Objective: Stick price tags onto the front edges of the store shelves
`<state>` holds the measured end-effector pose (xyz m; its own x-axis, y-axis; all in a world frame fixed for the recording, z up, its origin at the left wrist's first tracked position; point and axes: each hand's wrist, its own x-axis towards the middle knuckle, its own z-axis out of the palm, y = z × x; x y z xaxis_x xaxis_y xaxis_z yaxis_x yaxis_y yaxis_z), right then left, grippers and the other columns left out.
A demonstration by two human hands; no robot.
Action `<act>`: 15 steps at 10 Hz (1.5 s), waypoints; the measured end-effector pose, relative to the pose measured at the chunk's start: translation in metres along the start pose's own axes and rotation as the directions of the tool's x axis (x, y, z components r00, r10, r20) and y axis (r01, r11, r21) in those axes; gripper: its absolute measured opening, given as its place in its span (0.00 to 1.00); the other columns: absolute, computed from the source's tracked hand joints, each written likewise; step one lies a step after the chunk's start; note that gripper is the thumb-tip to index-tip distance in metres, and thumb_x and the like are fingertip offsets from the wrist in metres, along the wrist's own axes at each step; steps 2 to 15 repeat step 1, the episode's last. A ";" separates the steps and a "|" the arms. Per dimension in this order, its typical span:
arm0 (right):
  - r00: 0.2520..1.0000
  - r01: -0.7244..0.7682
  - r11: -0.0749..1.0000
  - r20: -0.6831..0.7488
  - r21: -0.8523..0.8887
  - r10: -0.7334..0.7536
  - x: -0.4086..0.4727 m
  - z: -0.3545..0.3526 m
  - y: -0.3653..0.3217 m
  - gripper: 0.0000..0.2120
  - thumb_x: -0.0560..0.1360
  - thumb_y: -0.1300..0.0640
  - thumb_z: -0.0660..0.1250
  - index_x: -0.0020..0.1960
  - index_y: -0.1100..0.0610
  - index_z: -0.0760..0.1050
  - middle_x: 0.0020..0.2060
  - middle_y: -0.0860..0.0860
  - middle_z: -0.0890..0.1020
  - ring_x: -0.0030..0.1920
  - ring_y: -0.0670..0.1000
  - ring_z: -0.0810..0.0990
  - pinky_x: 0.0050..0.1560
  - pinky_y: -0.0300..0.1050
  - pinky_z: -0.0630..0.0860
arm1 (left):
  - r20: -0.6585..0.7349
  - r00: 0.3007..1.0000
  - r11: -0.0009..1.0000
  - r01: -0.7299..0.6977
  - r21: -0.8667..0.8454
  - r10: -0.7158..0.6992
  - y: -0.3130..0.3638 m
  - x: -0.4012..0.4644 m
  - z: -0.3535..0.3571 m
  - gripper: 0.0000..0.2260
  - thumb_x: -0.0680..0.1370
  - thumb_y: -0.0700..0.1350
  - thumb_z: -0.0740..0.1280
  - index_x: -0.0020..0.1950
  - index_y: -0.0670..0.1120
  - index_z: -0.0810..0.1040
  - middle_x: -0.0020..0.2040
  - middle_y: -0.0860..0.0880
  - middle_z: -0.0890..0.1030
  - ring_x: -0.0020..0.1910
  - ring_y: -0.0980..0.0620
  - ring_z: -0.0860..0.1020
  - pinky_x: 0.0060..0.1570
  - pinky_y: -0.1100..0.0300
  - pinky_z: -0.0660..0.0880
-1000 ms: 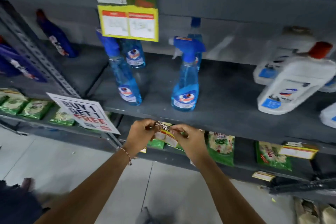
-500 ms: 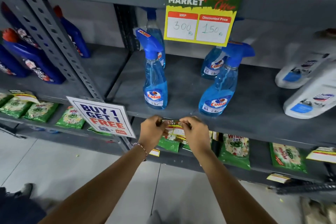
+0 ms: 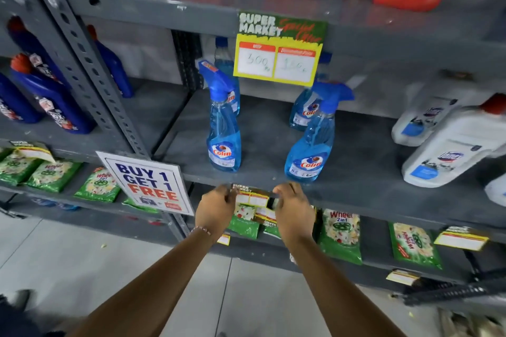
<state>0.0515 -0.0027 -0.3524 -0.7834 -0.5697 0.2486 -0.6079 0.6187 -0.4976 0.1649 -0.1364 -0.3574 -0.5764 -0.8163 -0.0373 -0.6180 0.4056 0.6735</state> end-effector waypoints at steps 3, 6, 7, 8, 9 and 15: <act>0.975 0.140 0.988 -0.181 0.058 -0.128 -0.008 -0.026 0.014 0.17 0.70 0.68 0.68 0.57 0.56 0.78 0.51 0.55 0.83 0.50 0.58 0.82 0.49 0.53 0.81 | -0.078 0.954 0.954 -0.294 -0.053 0.289 0.026 -0.022 0.000 0.13 0.79 0.48 0.65 0.37 0.44 0.72 0.33 0.45 0.78 0.34 0.44 0.77 0.35 0.58 0.68; 0.975 0.140 0.988 -0.181 0.058 -0.128 -0.008 -0.026 0.014 0.17 0.70 0.68 0.68 0.57 0.56 0.78 0.51 0.55 0.83 0.50 0.58 0.82 0.49 0.53 0.81 | -0.078 0.954 0.954 -0.294 -0.053 0.289 0.026 -0.022 0.000 0.13 0.79 0.48 0.65 0.37 0.44 0.72 0.33 0.45 0.78 0.34 0.44 0.77 0.35 0.58 0.68; 0.975 0.140 0.988 -0.181 0.058 -0.128 -0.008 -0.026 0.014 0.17 0.70 0.68 0.68 0.57 0.56 0.78 0.51 0.55 0.83 0.50 0.58 0.82 0.49 0.53 0.81 | -0.078 0.954 0.954 -0.294 -0.053 0.289 0.026 -0.022 0.000 0.13 0.79 0.48 0.65 0.37 0.44 0.72 0.33 0.45 0.78 0.34 0.44 0.77 0.35 0.58 0.68; 0.975 0.140 0.988 -0.181 0.058 -0.128 -0.008 -0.026 0.014 0.17 0.70 0.68 0.68 0.57 0.56 0.78 0.51 0.55 0.83 0.50 0.58 0.82 0.49 0.53 0.81 | -0.078 0.954 0.954 -0.294 -0.053 0.289 0.026 -0.022 0.000 0.13 0.79 0.48 0.65 0.37 0.44 0.72 0.33 0.45 0.78 0.34 0.44 0.77 0.35 0.58 0.68; 0.975 0.140 0.988 -0.181 0.058 -0.128 -0.008 -0.026 0.014 0.17 0.70 0.68 0.68 0.57 0.56 0.78 0.51 0.55 0.83 0.50 0.58 0.82 0.49 0.53 0.81 | -0.078 0.954 0.954 -0.294 -0.053 0.289 0.026 -0.022 0.000 0.13 0.79 0.48 0.65 0.37 0.44 0.72 0.33 0.45 0.78 0.34 0.44 0.77 0.35 0.58 0.68; 0.975 0.140 0.988 -0.181 0.058 -0.128 -0.008 -0.026 0.014 0.17 0.70 0.68 0.68 0.57 0.56 0.78 0.51 0.55 0.83 0.50 0.58 0.82 0.49 0.53 0.81 | -0.078 0.954 0.954 -0.294 -0.053 0.289 0.026 -0.022 0.000 0.13 0.79 0.48 0.65 0.37 0.44 0.72 0.33 0.45 0.78 0.34 0.44 0.77 0.35 0.58 0.68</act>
